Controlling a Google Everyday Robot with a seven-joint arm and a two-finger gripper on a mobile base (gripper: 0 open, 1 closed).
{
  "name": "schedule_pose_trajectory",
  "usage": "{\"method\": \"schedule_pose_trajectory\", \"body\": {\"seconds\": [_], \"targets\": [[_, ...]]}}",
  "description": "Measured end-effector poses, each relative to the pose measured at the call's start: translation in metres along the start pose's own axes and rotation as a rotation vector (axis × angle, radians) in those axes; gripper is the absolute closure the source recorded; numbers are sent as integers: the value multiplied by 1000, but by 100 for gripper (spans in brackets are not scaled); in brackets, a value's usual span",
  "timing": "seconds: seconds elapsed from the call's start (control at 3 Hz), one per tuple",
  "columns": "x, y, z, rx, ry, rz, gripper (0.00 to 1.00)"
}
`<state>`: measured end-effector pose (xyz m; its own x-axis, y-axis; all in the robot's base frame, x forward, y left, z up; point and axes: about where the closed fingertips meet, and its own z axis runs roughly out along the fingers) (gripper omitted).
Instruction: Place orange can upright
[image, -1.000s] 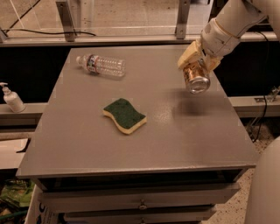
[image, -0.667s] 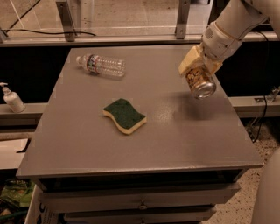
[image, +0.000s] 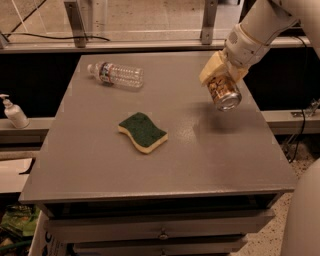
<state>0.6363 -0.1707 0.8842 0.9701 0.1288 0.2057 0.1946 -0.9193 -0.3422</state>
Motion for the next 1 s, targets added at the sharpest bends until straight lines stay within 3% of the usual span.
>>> {"method": "schedule_pose_trajectory", "body": {"seconds": [0.67,1.0], "targets": [[-19,-17,-7,78,147,-179,100],[-34,-19,-2,172,260,-230,100]]}}
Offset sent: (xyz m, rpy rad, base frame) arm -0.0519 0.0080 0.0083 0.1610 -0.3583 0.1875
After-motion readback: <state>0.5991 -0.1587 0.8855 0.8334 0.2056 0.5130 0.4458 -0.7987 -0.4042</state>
